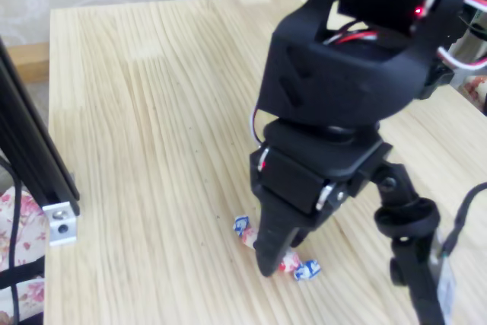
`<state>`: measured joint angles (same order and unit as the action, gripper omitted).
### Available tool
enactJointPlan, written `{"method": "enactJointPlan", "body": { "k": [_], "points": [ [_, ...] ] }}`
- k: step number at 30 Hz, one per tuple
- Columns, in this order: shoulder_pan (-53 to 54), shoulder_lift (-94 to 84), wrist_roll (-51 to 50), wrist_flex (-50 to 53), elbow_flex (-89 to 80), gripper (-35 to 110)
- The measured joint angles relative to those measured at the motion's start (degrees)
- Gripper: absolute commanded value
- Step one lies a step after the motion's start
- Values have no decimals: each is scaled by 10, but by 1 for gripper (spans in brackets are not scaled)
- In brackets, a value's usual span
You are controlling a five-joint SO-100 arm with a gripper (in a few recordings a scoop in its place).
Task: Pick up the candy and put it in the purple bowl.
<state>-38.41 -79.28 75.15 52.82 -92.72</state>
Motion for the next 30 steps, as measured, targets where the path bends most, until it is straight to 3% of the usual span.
{"method": "enactJointPlan", "body": {
  "k": [18, 26, 30],
  "points": [
    [13, 17, 32, -28, -32, 14],
    [17, 22, 47, -34, -31, 0],
    [17, 22, 40, -38, -31, 0]
  ]
}}
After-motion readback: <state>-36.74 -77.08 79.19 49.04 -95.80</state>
